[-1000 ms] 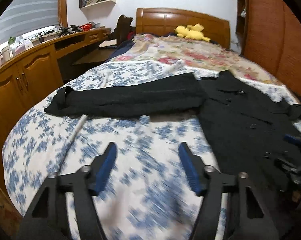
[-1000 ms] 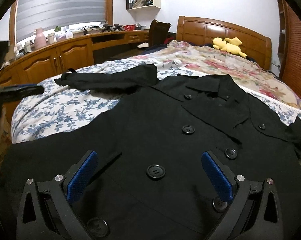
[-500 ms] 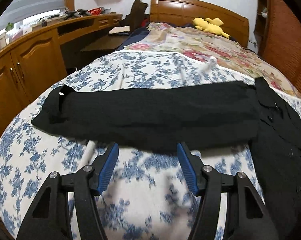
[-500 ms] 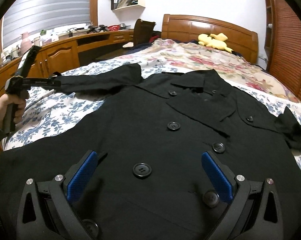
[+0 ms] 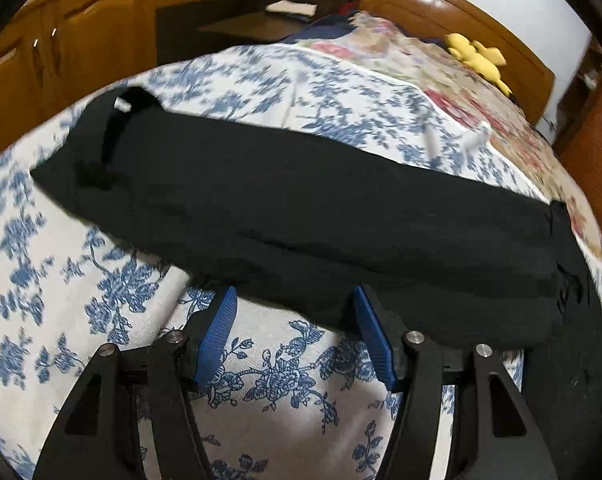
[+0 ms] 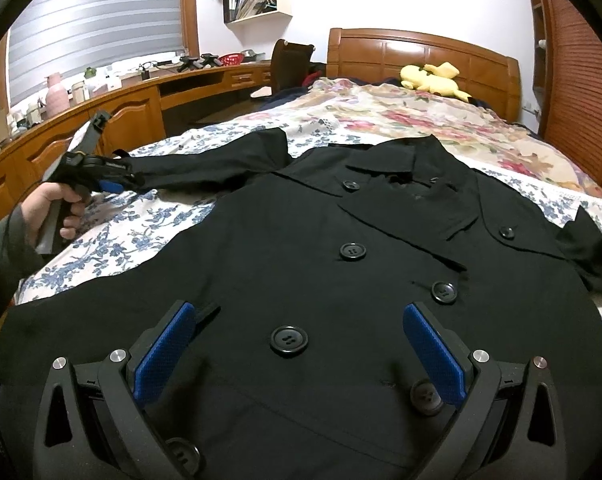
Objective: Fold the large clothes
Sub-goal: 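Move the left tool down to the coat sleeve nearest it, then close the left tool on the sleeve cuff and lift it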
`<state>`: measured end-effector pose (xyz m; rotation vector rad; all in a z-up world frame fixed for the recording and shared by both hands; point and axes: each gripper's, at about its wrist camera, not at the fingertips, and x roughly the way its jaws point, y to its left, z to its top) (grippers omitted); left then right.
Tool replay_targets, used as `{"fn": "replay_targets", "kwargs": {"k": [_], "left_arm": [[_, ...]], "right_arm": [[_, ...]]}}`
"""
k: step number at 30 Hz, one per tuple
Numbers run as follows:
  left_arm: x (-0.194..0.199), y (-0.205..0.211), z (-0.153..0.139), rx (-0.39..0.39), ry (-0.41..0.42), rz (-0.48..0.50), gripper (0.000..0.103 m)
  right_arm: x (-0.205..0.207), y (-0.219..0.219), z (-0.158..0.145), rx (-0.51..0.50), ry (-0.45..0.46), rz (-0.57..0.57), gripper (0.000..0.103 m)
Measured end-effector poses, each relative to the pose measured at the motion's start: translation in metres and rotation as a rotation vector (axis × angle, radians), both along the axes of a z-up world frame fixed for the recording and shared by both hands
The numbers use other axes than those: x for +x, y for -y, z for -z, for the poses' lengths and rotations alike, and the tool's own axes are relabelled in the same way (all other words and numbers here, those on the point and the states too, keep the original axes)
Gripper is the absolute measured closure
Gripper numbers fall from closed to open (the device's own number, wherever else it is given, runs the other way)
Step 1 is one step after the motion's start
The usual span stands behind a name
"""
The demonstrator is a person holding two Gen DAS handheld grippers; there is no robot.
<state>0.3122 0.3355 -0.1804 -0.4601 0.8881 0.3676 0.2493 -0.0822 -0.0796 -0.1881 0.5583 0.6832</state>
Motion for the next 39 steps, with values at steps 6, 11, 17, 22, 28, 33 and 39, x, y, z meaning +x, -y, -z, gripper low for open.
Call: {"fn": "replay_targets", "kwargs": {"k": [6, 11, 17, 22, 28, 33, 39], "left_arm": [[0.008, 0.001, -0.001, -0.040, 0.040, 0.022, 0.092], [0.012, 0.036, -0.033, 0.116, 0.060, 0.069, 0.100], [0.014, 0.092, -0.094, 0.222, 0.127, 0.154, 0.101], [0.008, 0.153, -0.147, 0.288, 0.206, 0.248, 0.101], [-0.006, 0.219, -0.183, 0.326, 0.264, 0.356, 0.101], [-0.010, 0.272, -0.192, 0.361, 0.281, 0.450, 0.101], [-0.008, 0.321, -0.178, 0.396, 0.259, 0.548, 0.101]], "right_arm": [[0.003, 0.005, 0.001, 0.033, -0.021, -0.008, 0.000], [0.003, 0.008, 0.001, 0.053, -0.028, -0.024, 0.000], [-0.003, 0.022, -0.007, 0.046, 0.004, 0.011, 0.000], [-0.006, 0.047, -0.008, 0.057, 0.024, 0.043, 0.000], [-0.012, 0.078, -0.007, 0.061, 0.049, 0.080, 0.000], [-0.016, 0.084, -0.011, 0.077, 0.048, 0.112, 0.000], [-0.025, 0.086, -0.010, 0.077, 0.059, 0.147, 0.000]]}}
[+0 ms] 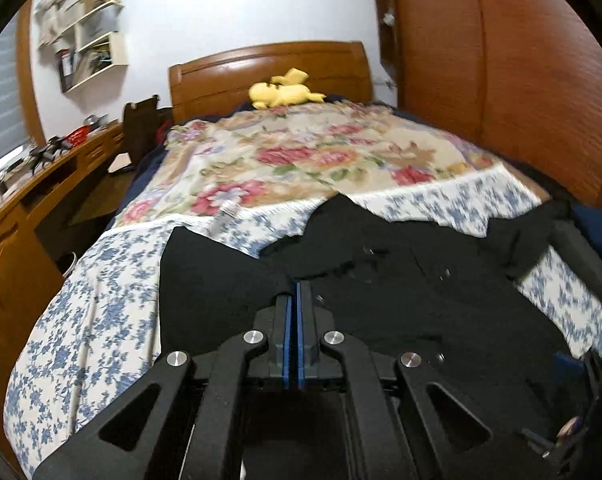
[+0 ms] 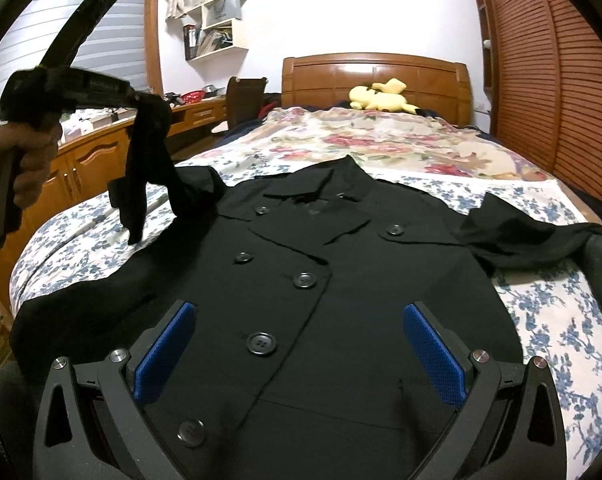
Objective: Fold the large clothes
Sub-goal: 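Close the left tool on the sleeve cuff and lift it, then lay the sleeve across the coat chest and open the left tool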
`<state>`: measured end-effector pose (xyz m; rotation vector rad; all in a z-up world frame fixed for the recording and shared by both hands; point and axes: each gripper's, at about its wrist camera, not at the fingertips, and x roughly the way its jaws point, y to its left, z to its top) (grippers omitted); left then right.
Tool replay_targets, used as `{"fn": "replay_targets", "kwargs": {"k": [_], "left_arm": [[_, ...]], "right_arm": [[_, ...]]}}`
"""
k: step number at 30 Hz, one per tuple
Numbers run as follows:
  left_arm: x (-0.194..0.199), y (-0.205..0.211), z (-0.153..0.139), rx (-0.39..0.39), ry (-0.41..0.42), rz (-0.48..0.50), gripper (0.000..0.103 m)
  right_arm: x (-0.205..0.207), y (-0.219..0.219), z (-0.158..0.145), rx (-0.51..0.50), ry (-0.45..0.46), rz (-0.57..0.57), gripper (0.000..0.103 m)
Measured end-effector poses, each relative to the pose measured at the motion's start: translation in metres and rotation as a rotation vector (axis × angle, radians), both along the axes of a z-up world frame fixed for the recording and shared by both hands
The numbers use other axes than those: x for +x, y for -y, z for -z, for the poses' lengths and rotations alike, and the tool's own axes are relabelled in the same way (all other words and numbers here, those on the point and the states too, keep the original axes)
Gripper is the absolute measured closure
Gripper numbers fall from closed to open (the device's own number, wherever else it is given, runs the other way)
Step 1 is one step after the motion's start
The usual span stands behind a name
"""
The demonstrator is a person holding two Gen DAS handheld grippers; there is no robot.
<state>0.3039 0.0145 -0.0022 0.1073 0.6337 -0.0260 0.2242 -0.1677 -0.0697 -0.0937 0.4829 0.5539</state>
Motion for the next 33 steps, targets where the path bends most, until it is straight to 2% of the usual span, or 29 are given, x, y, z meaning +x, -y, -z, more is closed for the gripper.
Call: {"fn": "replay_targets", "kwargs": {"k": [5, 9, 11, 12, 13, 16, 18, 25, 33], "left_arm": [[-0.002, 0.013, 0.021, -0.023, -0.039, 0.011, 0.101], [-0.010, 0.015, 0.042, -0.049, -0.111, 0.019, 0.100], [-0.019, 0.015, 0.051, -0.066, -0.146, 0.045, 0.095], [-0.022, 0.017, 0.053, -0.067, -0.152, 0.051, 0.082], [-0.028, 0.016, 0.055, -0.071, -0.156, 0.056, 0.063], [-0.046, 0.016, 0.056, -0.098, -0.145, 0.075, 0.039], [-0.058, 0.014, 0.056, -0.116, -0.134, 0.079, 0.031], [-0.080, -0.002, 0.060, -0.093, -0.103, 0.053, 0.030], [-0.049, -0.042, 0.090, -0.063, -0.174, -0.037, 0.030]], "right_arm": [[-0.002, -0.001, 0.006, -0.007, -0.015, 0.013, 0.000], [-0.004, -0.006, 0.007, -0.031, -0.024, 0.005, 0.000], [-0.007, -0.011, 0.008, -0.044, -0.022, 0.003, 0.000], [-0.007, -0.010, 0.007, -0.049, -0.020, 0.004, 0.000], [-0.008, -0.011, 0.006, -0.052, -0.019, 0.004, 0.000], [-0.011, -0.015, 0.004, -0.053, -0.016, 0.004, 0.000], [-0.011, -0.014, 0.002, -0.051, -0.015, 0.005, 0.000], [-0.006, -0.013, 0.002, -0.053, -0.015, 0.004, 0.000], [-0.005, -0.015, 0.000, -0.074, -0.010, -0.006, 0.000]]}}
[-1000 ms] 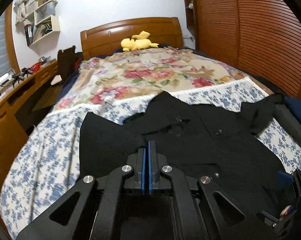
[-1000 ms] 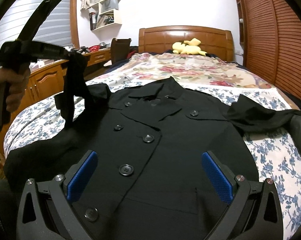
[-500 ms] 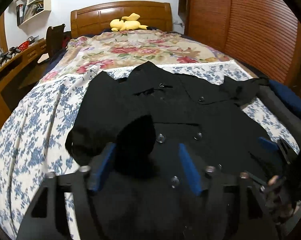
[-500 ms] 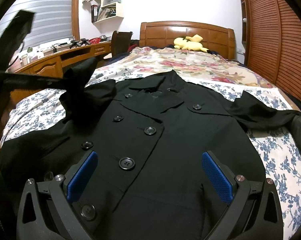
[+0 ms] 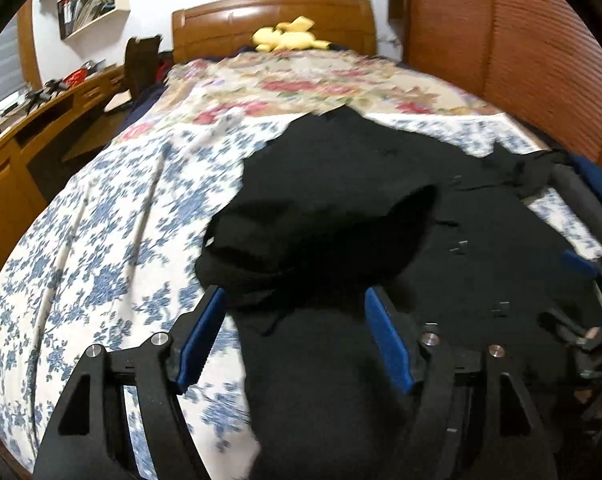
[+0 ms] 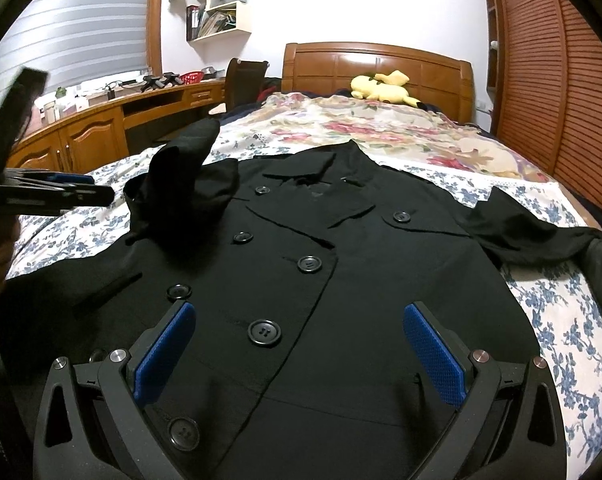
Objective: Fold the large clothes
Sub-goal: 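Lay the sleeve across the coat chest and open the left tool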
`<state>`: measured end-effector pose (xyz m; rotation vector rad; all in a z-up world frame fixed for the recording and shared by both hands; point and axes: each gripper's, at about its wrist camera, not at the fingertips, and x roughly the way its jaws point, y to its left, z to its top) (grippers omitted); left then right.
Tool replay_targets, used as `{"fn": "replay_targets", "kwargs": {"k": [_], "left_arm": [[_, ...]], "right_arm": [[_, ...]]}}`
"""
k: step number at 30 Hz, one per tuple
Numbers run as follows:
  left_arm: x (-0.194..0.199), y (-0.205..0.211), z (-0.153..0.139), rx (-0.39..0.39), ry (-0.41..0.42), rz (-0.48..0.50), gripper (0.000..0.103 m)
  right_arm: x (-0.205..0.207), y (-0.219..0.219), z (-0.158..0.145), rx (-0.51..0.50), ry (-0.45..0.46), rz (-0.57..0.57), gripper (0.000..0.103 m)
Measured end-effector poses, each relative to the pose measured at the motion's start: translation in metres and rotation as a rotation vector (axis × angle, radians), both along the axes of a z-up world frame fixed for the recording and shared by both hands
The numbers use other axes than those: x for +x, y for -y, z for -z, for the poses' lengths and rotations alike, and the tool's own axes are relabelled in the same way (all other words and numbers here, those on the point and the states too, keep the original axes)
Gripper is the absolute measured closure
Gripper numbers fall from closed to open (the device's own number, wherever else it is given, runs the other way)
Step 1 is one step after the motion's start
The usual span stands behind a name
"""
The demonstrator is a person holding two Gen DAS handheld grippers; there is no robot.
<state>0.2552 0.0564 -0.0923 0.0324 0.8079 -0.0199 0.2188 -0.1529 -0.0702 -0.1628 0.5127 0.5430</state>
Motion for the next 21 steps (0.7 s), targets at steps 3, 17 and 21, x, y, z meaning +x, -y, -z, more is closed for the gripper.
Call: {"fn": "replay_targets", "kwargs": {"k": [3, 17, 21], "left_arm": [[0.013, -0.014, 0.014, -0.016, -0.047, -0.020, 0.030], [0.066, -0.037, 0.064, -0.085, -0.220, -0.090, 0.041], [0.068, -0.032, 0.066, -0.054, -0.229, -0.095, 0.071]], "right_arm": [[0.002, 0.001, -0.001, 0.000, -0.005, -0.008, 0.000], [0.011, 0.002, -0.001, 0.020, -0.039, -0.042, 0.000], [0.008, 0.005, -0.002, 0.018, -0.029, -0.038, 0.000]]}}
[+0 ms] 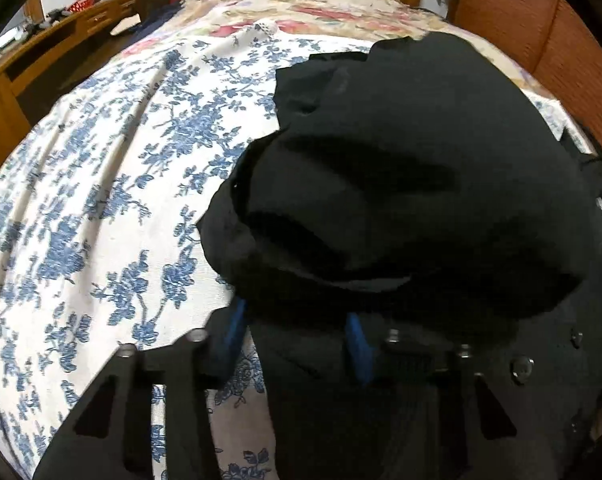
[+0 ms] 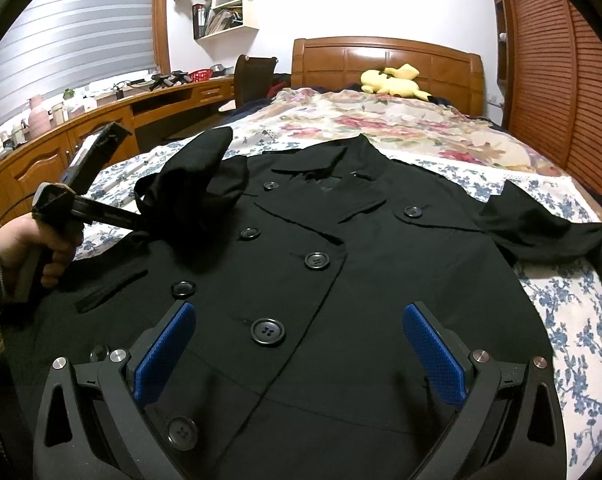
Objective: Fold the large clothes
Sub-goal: 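Lay the sleeve across the coat chest and open the left tool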
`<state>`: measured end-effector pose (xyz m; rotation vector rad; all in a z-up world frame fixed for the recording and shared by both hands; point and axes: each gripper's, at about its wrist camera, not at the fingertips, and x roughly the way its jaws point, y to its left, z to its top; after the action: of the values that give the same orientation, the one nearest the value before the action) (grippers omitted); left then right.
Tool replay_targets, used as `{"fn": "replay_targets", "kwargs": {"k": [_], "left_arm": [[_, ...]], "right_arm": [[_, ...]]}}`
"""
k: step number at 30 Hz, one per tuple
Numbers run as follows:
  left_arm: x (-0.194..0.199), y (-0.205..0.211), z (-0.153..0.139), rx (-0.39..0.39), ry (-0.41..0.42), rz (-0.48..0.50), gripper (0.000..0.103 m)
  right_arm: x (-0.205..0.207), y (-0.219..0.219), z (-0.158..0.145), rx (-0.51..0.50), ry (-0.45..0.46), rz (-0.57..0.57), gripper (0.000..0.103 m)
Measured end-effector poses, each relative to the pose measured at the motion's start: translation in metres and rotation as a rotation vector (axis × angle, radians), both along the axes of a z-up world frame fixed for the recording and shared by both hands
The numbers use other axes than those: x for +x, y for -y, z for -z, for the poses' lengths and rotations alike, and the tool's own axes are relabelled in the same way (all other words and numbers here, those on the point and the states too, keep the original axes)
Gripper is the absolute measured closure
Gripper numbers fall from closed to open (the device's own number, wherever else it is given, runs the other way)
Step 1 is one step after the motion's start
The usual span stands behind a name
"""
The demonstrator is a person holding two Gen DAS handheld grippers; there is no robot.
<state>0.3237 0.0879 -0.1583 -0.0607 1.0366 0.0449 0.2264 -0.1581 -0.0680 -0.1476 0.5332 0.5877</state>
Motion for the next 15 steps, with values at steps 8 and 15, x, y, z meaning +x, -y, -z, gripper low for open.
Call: {"fn": "replay_targets", "kwargs": {"k": [8, 15], "left_arm": [[-0.011, 0.017, -0.048, 0.116, 0.131, -0.018, 0.093], [-0.025, 0.062, -0.103, 0.119, 0.263, 0.064, 0.095]], "right_arm": [[-0.005, 0.006, -0.001, 0.003, 0.012, 0.022, 0.000], [-0.011, 0.016, -0.003, 0.007, 0.023, 0.048, 0.000]]}}
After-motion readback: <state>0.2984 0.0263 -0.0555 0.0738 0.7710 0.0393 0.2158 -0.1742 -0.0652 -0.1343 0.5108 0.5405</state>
